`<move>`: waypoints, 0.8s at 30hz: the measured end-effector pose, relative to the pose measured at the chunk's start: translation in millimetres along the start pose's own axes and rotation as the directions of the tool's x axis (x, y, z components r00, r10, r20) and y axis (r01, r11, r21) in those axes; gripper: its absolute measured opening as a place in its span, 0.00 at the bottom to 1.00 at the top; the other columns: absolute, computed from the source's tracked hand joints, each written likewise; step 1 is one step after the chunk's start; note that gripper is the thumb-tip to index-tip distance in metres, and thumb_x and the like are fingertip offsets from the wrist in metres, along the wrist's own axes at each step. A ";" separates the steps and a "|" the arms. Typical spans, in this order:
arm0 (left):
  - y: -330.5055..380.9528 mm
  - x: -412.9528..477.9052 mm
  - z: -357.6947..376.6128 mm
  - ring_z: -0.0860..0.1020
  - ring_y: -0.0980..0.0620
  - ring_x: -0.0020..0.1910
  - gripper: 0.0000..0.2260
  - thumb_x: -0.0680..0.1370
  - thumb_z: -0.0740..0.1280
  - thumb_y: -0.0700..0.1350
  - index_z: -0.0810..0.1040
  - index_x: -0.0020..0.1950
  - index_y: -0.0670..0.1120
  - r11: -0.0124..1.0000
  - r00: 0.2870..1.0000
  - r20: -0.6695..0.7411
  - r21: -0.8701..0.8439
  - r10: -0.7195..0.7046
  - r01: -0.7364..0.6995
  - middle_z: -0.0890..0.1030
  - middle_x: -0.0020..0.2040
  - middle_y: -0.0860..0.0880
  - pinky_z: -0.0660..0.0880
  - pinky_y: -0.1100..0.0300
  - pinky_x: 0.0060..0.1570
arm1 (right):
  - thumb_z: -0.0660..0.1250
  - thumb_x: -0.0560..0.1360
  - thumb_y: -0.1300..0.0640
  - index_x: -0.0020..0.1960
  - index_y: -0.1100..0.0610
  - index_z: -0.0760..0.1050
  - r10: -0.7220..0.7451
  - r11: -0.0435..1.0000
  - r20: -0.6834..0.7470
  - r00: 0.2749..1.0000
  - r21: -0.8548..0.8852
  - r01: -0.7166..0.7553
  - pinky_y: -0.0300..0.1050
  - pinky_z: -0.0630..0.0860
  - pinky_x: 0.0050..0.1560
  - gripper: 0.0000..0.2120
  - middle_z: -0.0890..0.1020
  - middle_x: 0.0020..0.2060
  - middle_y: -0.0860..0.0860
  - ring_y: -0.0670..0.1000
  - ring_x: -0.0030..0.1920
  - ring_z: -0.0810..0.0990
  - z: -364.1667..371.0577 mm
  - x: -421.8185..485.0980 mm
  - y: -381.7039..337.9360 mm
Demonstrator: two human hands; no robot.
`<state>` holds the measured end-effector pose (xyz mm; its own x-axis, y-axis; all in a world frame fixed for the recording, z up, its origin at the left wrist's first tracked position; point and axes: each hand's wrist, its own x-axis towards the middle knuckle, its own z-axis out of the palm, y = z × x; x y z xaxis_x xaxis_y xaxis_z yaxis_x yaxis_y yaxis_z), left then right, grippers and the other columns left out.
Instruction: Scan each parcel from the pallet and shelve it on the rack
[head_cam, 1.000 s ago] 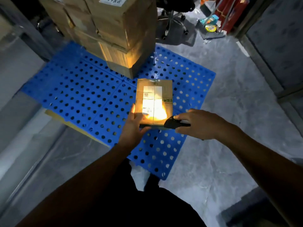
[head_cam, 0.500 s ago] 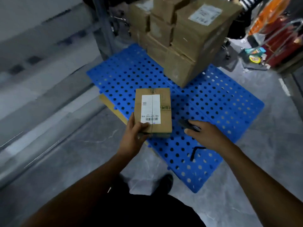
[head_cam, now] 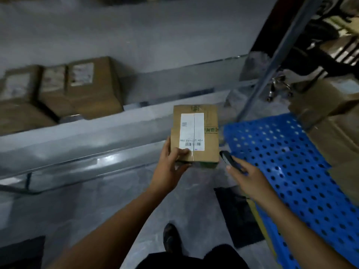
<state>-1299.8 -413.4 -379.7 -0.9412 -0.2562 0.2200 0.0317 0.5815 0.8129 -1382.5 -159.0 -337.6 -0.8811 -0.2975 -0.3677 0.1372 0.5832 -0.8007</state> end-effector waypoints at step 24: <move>-138.3 207.6 -86.2 0.43 0.40 0.83 0.39 0.80 0.66 0.59 0.54 0.83 0.43 0.632 0.897 -0.363 0.640 -0.253 0.437 0.54 0.84 0.42 0.47 0.41 0.80 | 0.65 0.79 0.43 0.63 0.45 0.78 -0.084 0.993 0.396 0.914 -0.047 0.111 0.38 0.66 0.30 0.14 0.76 0.31 0.41 0.43 0.30 0.73 139.4 332.4 -207.3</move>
<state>-1470.6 -613.6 -400.0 -0.7301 -0.6573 0.1870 -0.6070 0.7494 0.2645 -1640.7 -484.1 -359.7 -0.6378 -0.6203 -0.4565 0.0167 0.5814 -0.8134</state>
